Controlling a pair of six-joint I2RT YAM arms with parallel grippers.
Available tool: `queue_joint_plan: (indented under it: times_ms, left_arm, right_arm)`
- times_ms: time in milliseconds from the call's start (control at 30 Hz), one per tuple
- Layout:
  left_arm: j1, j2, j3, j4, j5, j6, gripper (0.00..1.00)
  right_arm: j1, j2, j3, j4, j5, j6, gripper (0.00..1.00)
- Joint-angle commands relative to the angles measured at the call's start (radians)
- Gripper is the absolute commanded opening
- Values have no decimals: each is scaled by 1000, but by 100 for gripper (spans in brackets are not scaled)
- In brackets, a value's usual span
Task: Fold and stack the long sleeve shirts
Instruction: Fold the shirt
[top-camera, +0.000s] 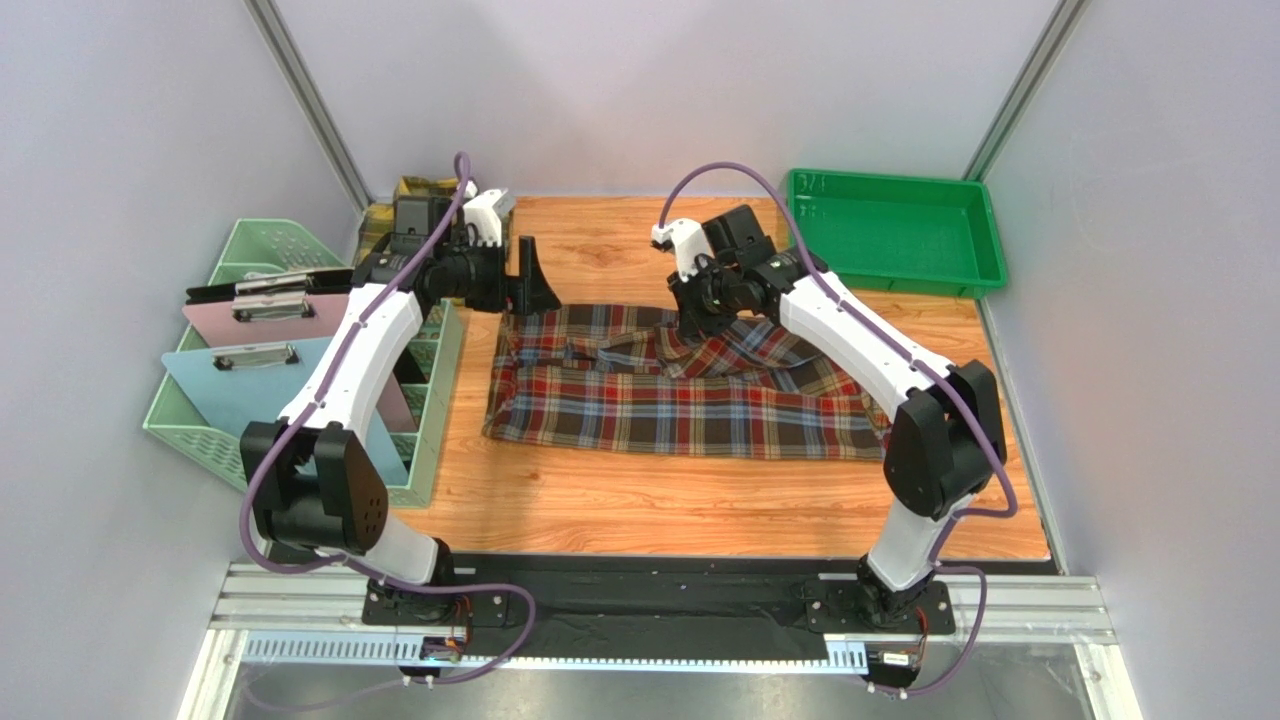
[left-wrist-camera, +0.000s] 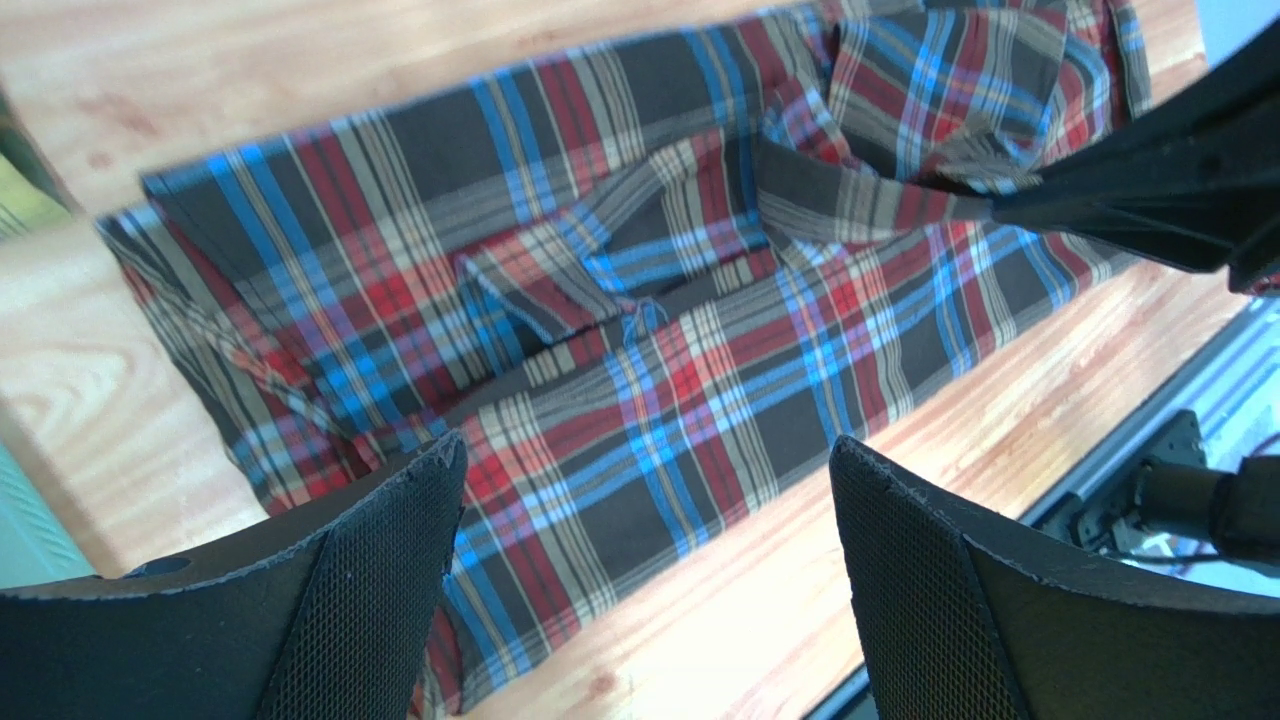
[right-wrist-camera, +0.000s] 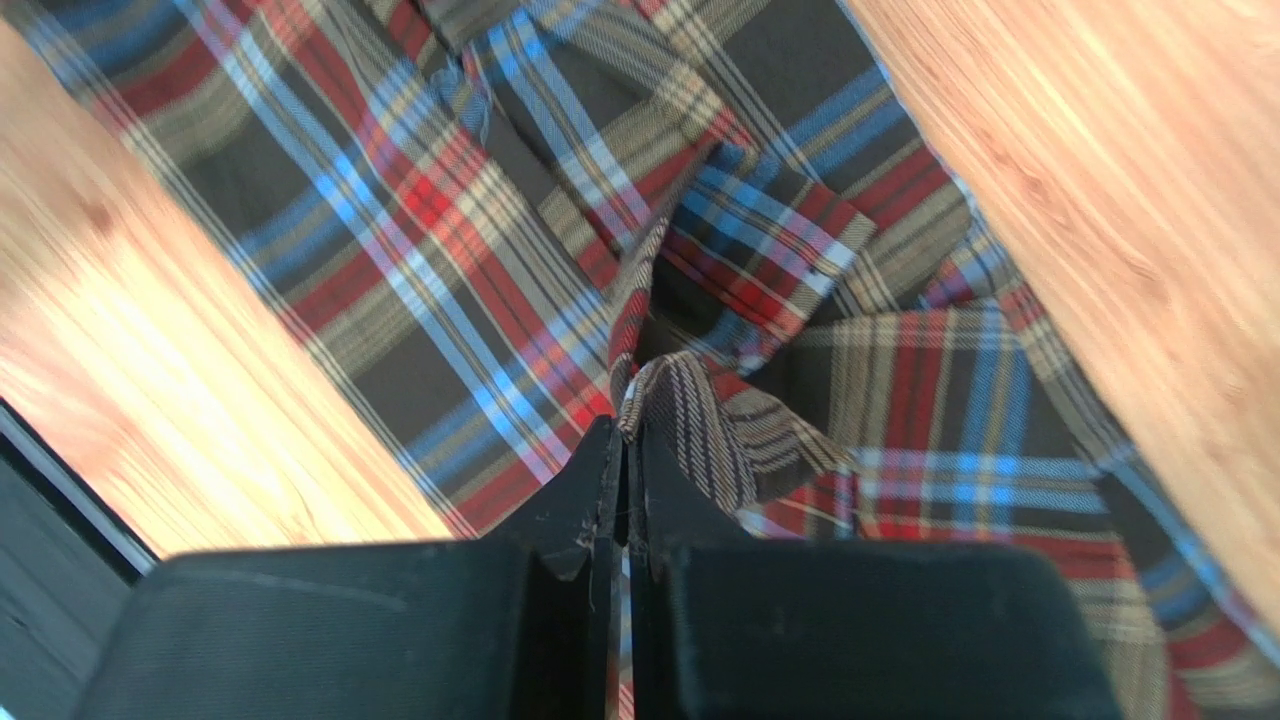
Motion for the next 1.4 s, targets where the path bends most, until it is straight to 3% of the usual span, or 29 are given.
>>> queue_joint_plan:
  times_ms: [0,167,333,500,700,1000,1200,1267,1300,1333,1367]
  left_arm:
    - [14,-57,-30,2,55,-4,95]
    - [23,-88,-64,3,71,6,95]
    - [28,-115,-138,51,108,-16,95]
    - [28,-83,-219,83,163,-67,93]
    - [28,-20,-288,151,175,-112,90]
    - [39,9,-262,186,138,-145,88]
    - [56,-42,-254,171,129,-122,88]
    - [56,-52,-250,148,106,-83,89]
    - [57,-52,-247,123,95,-64,90]
    - [57,-51,-230,105,95,-43,91]
    - [57,-45,-216,70,95,14,92]
  right_arm:
    - [35,0,62,118,14,197,0]
    - [78,-85,-6,269,83,314,0]
    - [138,-197,-175,448,161,351,0]
    - [192,-133,-257,479,149,325,0]
    - [195,-7,-221,467,8,326,0]
    - [241,22,-90,479,88,430,0]
    - [273,75,-76,505,72,412,1]
    - [273,111,-54,446,37,382,18]
    - [270,123,-27,417,37,371,41]
    - [267,137,-14,383,11,343,56]
    - [258,132,-7,320,-10,329,63]
